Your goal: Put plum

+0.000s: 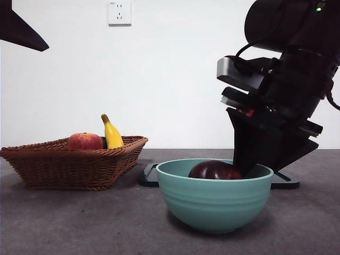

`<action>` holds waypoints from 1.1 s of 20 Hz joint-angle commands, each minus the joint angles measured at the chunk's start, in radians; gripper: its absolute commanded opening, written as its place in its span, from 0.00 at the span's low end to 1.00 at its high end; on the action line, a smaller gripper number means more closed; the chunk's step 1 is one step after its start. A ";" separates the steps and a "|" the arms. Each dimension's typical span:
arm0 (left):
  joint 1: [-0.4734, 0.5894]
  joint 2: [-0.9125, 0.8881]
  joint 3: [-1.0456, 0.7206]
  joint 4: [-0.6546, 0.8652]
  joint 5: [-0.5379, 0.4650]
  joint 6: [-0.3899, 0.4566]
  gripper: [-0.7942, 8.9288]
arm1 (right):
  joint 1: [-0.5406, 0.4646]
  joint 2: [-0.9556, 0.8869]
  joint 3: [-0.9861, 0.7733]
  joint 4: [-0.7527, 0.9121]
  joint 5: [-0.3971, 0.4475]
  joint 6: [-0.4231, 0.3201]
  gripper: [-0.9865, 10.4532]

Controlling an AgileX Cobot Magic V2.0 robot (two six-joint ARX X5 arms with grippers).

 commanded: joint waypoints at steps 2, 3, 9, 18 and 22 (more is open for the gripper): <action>-0.005 0.005 0.008 0.005 0.007 0.020 0.53 | 0.013 0.018 0.006 0.022 0.003 0.010 0.12; -0.004 0.005 0.008 0.005 0.007 0.020 0.53 | 0.013 0.018 0.006 0.024 0.003 0.010 0.10; -0.005 0.005 0.008 0.005 0.007 0.020 0.53 | 0.014 -0.005 0.014 0.038 -0.006 0.014 0.10; -0.004 0.005 0.008 0.006 0.007 0.021 0.53 | -0.048 -0.007 0.188 -0.016 0.029 0.028 0.10; -0.005 0.005 0.008 0.005 0.007 0.023 0.53 | -0.137 0.084 0.320 -0.043 0.023 0.006 0.10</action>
